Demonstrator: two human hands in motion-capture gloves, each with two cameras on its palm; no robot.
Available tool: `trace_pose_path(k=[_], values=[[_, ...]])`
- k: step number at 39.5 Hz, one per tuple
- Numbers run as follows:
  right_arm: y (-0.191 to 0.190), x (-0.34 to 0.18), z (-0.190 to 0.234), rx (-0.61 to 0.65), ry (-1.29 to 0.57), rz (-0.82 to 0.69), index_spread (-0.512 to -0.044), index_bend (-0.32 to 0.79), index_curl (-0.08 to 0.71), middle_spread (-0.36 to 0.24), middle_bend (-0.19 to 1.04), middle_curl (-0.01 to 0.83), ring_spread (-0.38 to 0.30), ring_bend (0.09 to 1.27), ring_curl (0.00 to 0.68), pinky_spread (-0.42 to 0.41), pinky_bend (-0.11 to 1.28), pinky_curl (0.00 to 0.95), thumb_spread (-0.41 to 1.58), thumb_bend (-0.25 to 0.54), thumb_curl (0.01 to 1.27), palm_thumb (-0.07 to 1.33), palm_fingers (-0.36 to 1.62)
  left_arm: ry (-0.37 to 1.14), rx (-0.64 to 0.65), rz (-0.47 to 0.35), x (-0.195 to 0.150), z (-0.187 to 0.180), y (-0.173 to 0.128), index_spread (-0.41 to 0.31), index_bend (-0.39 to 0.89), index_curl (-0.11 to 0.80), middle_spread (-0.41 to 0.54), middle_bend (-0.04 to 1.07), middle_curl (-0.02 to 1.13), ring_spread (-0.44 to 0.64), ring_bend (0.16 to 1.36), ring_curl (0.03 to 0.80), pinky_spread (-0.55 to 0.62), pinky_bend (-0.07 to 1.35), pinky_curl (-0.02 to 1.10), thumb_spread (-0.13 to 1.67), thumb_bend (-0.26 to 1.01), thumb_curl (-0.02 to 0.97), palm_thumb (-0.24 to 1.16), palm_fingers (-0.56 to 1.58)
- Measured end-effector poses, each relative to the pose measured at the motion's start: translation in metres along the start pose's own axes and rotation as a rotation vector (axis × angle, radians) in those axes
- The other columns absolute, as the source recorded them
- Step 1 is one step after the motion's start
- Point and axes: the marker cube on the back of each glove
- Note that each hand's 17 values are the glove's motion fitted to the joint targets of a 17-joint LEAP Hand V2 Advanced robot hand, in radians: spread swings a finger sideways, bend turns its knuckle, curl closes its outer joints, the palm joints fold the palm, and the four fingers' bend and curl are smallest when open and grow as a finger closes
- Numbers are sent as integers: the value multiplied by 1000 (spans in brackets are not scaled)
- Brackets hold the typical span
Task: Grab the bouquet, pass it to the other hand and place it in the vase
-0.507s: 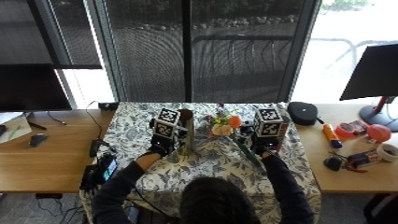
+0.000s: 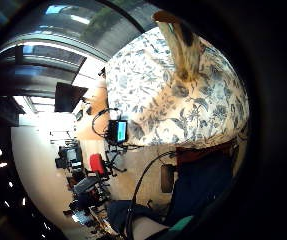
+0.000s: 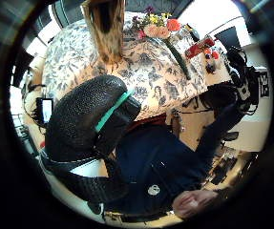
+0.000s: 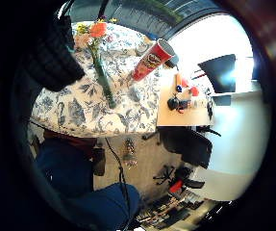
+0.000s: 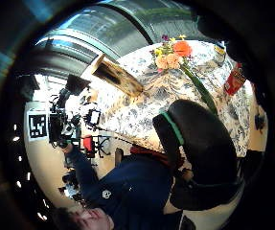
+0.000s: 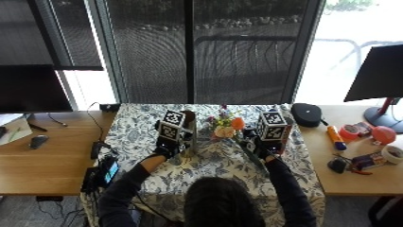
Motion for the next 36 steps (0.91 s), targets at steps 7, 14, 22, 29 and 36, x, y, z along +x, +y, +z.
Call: trace_pose_path(k=[7,14,22,29,36], values=[[8,-9,1,-70,-10,16,-329,103,131,-132,268,281,-56,596,302,57,540,297,1169,171,176,467,582,97,22,4,3,11,-6,-1,163,229,295,175,173,375,524,203,299,453,265,1071,-14,169,153,158],[-1,-1,5,-121,-31,93,-319,94,146,-143,279,311,-68,598,315,55,533,308,1203,142,194,488,654,142,58,26,6,16,-5,-1,162,254,297,175,197,381,533,215,303,455,284,1093,-18,191,150,146],[-41,24,22,-158,-166,286,-304,32,125,-107,268,336,-82,603,332,65,638,346,1222,107,210,505,682,148,84,41,4,16,1,-1,161,275,297,175,219,384,540,225,305,456,301,1105,-19,210,145,136],[-69,44,59,-202,-224,468,-270,4,87,-46,235,347,-51,640,356,56,755,386,1232,69,226,504,610,169,80,46,-1,26,0,-1,159,289,298,173,233,384,548,235,306,456,313,1109,-18,225,147,131],[-71,58,106,-254,-206,608,-220,3,57,4,230,360,-21,659,365,67,823,400,1220,30,242,504,528,194,42,35,-10,39,-5,-1,166,302,298,171,243,384,549,240,306,454,321,1110,-19,236,146,129]])
